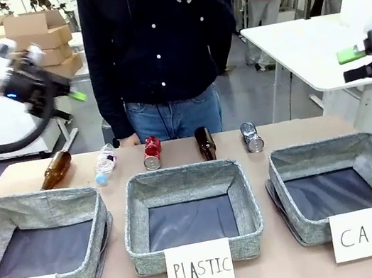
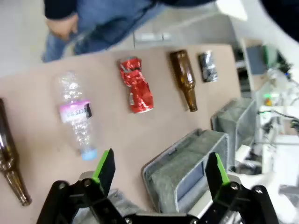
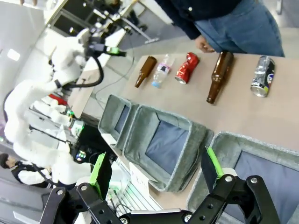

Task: Sort the can waste into the basket.
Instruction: Pick up the can waste from the table and place it in the right Fabric basket.

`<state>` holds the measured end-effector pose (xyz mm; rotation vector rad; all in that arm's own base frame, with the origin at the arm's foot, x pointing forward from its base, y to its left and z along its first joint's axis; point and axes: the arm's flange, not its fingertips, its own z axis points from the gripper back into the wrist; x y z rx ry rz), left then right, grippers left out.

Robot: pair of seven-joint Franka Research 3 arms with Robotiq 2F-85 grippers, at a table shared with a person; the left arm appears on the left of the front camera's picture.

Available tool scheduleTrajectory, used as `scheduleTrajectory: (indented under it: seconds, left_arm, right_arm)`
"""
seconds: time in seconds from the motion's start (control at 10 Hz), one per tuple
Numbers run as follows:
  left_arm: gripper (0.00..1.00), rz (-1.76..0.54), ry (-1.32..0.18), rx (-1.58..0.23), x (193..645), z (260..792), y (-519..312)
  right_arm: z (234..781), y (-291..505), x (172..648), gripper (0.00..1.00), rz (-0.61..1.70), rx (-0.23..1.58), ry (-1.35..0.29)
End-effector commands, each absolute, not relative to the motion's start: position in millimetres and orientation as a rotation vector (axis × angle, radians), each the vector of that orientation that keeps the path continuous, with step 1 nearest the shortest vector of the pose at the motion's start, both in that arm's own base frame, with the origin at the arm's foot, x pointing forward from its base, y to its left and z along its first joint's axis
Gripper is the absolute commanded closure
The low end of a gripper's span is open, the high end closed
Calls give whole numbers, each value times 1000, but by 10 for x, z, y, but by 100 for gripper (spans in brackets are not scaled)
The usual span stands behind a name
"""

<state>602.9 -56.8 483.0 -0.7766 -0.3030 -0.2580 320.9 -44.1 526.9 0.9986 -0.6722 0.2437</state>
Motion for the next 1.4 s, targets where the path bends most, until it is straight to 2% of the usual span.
scheduleTrajectory:
  seconds: [0.0, 0.1, 0.2, 0.3, 0.5, 0.6, 0.7, 0.9, 1.1, 1.2, 1.3]
  left_arm:
    - [0, -270, -180, -811, 6469, 4563, -972]
    - [0, -229, -137, -852, 6642, 4196, -1282]
    - [0, -218, -47, -977, 6657, 4070, -1539]
    - [0, -267, -173, -825, 6411, 4261, -1156]
    - [0, -267, -173, -825, 6411, 4261, -1156]
    - [0, -262, -126, -873, 6549, 4013, -1415]
    - [0, -166, -196, -712, 6583, 3850, -1637]
    - [0, -70, -236, -532, 6865, 3579, -1944]
    - [0, -107, -201, -469, 6961, 3434, -2222]
    - [0, -66, -228, -408, 7015, 3384, -2312]
    - [0, -42, -185, -369, 7063, 3318, -2380]
  right_arm:
    - [5273, -440, 3256, 0, 268, 1011, -703]
    - [5273, -440, 3256, 0, 268, 1011, -703]
    - [5273, -440, 3256, 0, 268, 1011, -703]
    - [5273, -440, 3256, 0, 268, 1011, -703]
    - [5273, -440, 3256, 0, 268, 1011, -703]
    - [5273, -440, 3256, 0, 268, 1011, -703]
    - [5273, -440, 3256, 0, 268, 1011, -703]
    - [5273, -440, 3256, 0, 268, 1011, -703]
    - [5273, -440, 3256, 0, 268, 1011, -703]
    - [5273, -440, 3256, 0, 268, 1011, -703]
    - [5273, -440, 3256, 0, 268, 1011, -703]
